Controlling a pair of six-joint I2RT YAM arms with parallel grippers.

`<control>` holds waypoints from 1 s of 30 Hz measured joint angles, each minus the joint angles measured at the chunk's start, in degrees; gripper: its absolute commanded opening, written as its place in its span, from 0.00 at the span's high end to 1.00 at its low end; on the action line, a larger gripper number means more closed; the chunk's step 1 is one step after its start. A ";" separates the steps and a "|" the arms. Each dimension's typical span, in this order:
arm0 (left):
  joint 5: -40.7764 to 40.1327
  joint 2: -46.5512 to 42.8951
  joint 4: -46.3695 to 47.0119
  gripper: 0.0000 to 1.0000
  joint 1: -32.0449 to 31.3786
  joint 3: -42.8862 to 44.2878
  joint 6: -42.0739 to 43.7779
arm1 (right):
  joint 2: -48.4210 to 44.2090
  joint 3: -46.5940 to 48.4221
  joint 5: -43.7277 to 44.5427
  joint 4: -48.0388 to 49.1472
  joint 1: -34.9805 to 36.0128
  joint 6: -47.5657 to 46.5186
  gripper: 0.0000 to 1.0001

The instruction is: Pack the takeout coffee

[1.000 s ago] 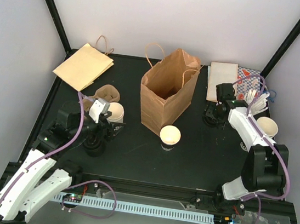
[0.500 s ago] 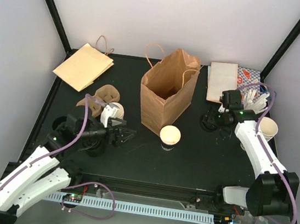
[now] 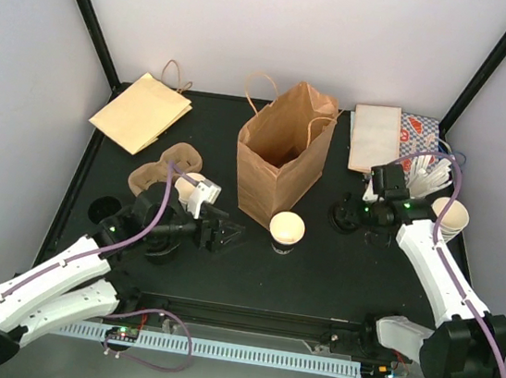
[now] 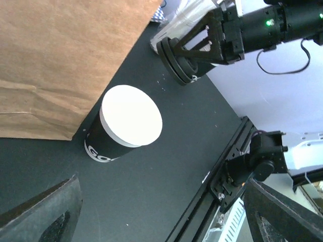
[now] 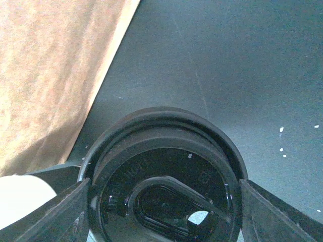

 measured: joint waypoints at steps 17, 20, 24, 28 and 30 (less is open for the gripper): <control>-1.84 1.38 5.16 0.38 -1.57 -2.32 -6.99 | -2.27 -0.50 3.89 -3.02 7.17 1.20 0.23; -1.90 2.10 6.21 0.40 -1.99 -3.52 -7.98 | -3.19 -1.81 5.07 -3.32 9.81 2.51 0.23; -1.90 3.32 7.45 0.42 -2.36 -5.09 -8.96 | -3.82 -2.95 7.13 -3.32 12.37 3.98 0.23; -1.90 6.12 8.66 0.43 -2.60 -5.60 -9.92 | -3.39 -3.28 8.31 -2.95 14.78 4.85 0.23; -1.92 7.41 9.60 0.44 -2.60 -5.99 -10.38 | -3.39 -3.43 8.31 -2.47 15.52 5.27 0.23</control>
